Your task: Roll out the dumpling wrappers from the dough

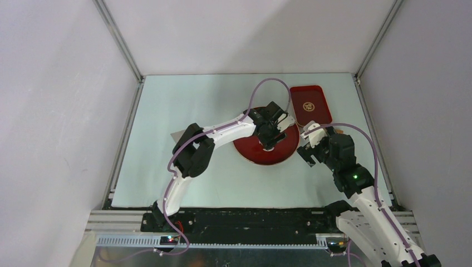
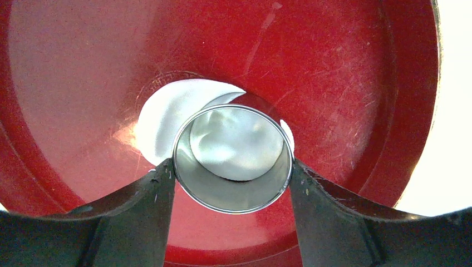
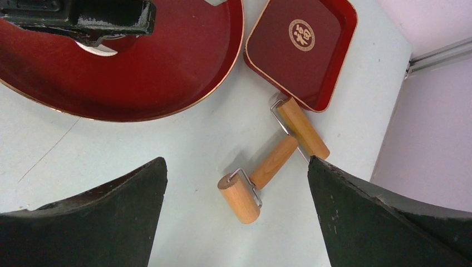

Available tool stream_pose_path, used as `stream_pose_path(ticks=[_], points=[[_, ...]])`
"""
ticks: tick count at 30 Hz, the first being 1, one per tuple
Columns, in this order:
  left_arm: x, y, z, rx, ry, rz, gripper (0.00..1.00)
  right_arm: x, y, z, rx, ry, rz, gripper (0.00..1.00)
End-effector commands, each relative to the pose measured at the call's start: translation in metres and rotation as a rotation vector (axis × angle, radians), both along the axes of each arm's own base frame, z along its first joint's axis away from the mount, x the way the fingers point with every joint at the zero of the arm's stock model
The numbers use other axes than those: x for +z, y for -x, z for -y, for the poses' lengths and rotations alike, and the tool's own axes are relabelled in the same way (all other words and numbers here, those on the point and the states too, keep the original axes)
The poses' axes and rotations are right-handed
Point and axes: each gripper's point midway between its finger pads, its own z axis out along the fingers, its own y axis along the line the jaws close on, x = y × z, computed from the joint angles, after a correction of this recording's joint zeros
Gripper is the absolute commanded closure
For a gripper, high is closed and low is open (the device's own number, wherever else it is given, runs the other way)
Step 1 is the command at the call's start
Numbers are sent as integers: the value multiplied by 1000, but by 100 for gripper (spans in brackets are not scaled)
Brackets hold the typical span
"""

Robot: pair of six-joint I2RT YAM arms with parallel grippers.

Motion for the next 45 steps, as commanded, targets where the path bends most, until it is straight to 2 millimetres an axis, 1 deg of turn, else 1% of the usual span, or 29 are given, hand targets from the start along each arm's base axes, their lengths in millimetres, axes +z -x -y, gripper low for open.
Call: stream_pose_path(ticks=[1, 2, 10, 16, 22, 24, 25, 27, 28, 29, 30, 31, 32, 33, 34, 35, 36, 37, 38, 39, 40, 41, 42, 43, 44, 45], points=[[5, 4, -6, 20, -3, -40, 35, 2, 0, -5, 8, -25, 1, 1], [7, 4, -5, 21, -2, -35, 32, 1, 0, -5, 9, -24, -1, 1], [16, -1, -6, 34, 7, -8, 21, 0, 1, -5, 12, -21, -8, 1], [27, -4, -5, 42, 21, 15, 16, -1, 1, -5, 13, -20, -10, 1], [38, -7, -5, 49, 39, 32, 14, -2, 2, -6, 15, -19, -14, 1], [44, -8, -6, 51, 49, 40, 10, -3, 1, -7, 18, -16, -20, 1], [49, -9, -6, 51, 58, 46, 4, -4, 2, -10, 32, -22, -23, 1], [57, -9, -7, 51, 76, 50, 1, -6, 0, -15, 48, -24, -32, 1], [59, -8, -7, 49, 84, 45, 1, -7, -2, -18, 56, -24, -35, 1], [66, -9, -8, 49, 98, 47, 0, -6, -4, -20, 59, -28, -33, 1], [67, -6, -8, 44, 107, 38, 0, -9, -6, -23, 62, -26, -49, 1], [74, -7, -9, 48, 122, 42, 0, -3, -9, -26, 66, -43, -48, 1], [76, -6, -10, 46, 129, 36, 0, -6, -12, -28, 65, -43, -71, 1], [82, -7, -12, 53, 142, 39, 0, 1, -15, -32, 69, -66, -68, 1], [84, -6, -13, 54, 152, 33, 0, -2, -19, -35, 67, -80, -89, 1], [92, -10, -18, 71, 169, 35, 0, 2, -24, -39, 78, -104, -102, 1], [98, -10, -21, 74, 189, 29, 0, 7, -28, -43, 77, -140, -105, 1], [102, -17, -28, 102, 204, 24, 0, 12, -35, -47, 88, -176, -120, 1], [109, -23, -37, 123, 229, 16, 0, 27, -43, -51, 85, -223, -106, 1], [112, -25, -40, 141, 257, -1, 0, 23, -49, -55, 92, -253, -145, 1], [116, -35, -52, 177, 279, 6, 0, 39, -57, -61, 102, -303, -136, 1], [113, -39, -59, 211, 291, -10, 0, 35, -65, -64, 89, -322, -167, 1], [116, -53, -70, 255, 314, 4, 0, 47, -73, -68, 101, -337, -152, 1], [113, -58, -76, 297, 324, -7, 0, 40, -80, -73, 103, -334, -181, 1], [110, -72, -86, 335, 333, 5, 0, 48, -87, -76, 100, -340, -170, 1], [107, -78, -90, 387, 341, -5, 0, 40, -92, -84, 104, -335, -195, 1]])
